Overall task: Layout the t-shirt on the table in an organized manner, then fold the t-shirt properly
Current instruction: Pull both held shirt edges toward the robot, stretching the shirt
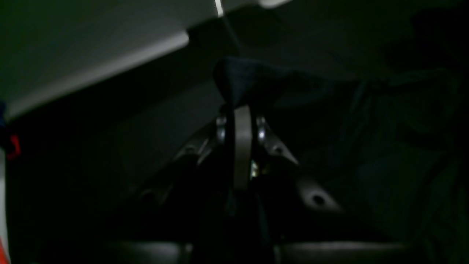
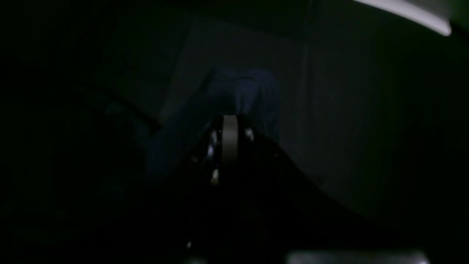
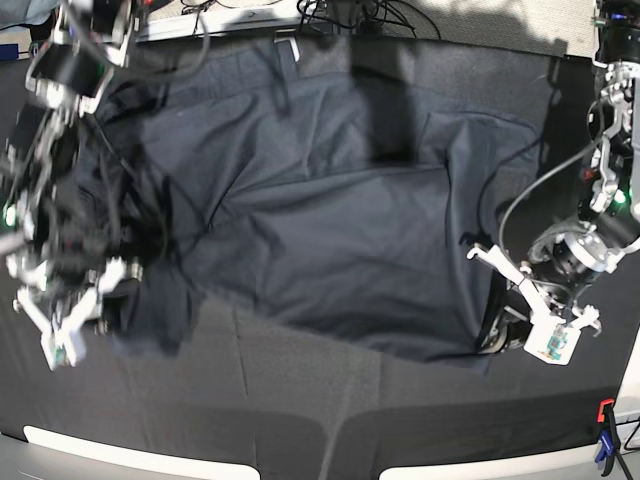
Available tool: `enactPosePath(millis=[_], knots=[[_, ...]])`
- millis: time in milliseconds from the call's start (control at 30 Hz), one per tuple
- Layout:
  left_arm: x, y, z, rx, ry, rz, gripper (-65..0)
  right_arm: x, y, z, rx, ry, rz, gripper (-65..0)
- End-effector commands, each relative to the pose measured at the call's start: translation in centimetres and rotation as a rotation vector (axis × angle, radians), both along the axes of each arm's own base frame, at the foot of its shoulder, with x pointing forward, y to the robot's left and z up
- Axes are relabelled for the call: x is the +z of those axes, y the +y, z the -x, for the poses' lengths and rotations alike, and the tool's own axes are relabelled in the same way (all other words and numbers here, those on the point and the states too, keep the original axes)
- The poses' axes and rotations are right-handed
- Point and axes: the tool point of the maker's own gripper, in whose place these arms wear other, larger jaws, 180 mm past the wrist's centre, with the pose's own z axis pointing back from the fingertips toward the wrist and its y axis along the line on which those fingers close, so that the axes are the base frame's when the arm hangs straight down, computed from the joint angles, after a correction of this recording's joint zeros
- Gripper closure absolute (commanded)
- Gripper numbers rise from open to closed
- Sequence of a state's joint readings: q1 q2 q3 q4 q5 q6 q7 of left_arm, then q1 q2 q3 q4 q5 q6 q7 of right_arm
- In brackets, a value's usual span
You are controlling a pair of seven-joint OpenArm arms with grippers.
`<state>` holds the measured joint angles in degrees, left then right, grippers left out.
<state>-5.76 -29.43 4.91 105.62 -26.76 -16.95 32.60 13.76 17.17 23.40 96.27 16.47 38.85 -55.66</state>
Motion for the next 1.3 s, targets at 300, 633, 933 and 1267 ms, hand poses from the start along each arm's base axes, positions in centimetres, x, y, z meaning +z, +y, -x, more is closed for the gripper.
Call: enactPosePath(millis=[300, 633, 933, 1267], knots=[[-2.9, 3.0, -5.0, 0.130, -0.005, 0.020, 0.0, 4.2, 1.9, -7.9, 0.084, -0.079, -0.155, 0.0], [-2.6, 8.1, -11.9, 0.265, 0.047, 0.034, 0.0, 7.0, 5.1, -14.8, 0.187, -0.045, -0.022, 0.0], [-4.4, 11.2, -14.2, 0.353, 0.097, 0.074, 0.0, 10.2, 4.1, -18.1, 0.155, -0.087, -0.042, 0.0], [-4.1, 9.0, -15.1, 0.321, 0.031, -0.004, 0.0, 14.3, 4.3, -19.4, 0.142, -0.158, -0.044, 0.0]])
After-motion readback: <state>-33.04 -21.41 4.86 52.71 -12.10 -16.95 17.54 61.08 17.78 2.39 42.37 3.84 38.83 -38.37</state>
